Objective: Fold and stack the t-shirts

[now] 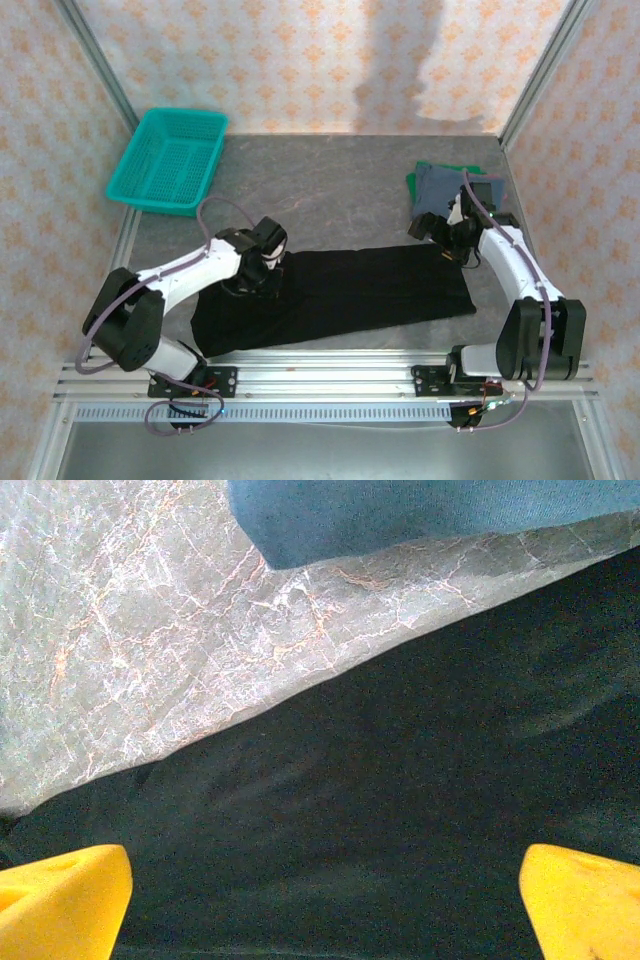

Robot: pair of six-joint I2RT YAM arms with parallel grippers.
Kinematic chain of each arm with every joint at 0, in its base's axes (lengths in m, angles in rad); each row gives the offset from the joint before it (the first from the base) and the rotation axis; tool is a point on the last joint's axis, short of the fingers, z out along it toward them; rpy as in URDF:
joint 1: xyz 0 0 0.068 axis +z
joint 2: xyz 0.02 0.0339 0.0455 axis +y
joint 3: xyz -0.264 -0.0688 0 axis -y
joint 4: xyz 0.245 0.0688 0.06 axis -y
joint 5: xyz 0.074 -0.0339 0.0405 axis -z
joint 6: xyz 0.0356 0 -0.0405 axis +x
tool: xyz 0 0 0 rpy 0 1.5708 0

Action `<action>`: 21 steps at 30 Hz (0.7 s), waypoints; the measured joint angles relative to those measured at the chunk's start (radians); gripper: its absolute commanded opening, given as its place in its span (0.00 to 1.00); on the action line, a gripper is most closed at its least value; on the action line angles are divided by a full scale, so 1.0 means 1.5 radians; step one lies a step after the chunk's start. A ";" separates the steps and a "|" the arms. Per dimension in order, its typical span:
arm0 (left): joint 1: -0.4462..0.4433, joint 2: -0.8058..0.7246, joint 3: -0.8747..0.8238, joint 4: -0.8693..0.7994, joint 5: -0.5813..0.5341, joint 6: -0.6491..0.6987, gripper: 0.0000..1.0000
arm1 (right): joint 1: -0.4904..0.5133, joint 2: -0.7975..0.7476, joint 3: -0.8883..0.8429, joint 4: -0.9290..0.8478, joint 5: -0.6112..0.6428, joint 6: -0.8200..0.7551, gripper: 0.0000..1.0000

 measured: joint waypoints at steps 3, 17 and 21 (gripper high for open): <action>-0.036 -0.043 -0.038 0.002 -0.002 -0.052 0.00 | 0.000 0.008 0.000 0.000 0.000 0.000 0.99; -0.161 -0.148 -0.020 0.047 -0.020 -0.196 0.74 | 0.003 0.039 0.010 0.005 0.003 0.003 0.99; -0.096 -0.144 0.036 0.023 -0.077 -0.228 0.68 | 0.032 0.064 0.024 0.002 0.009 0.005 0.99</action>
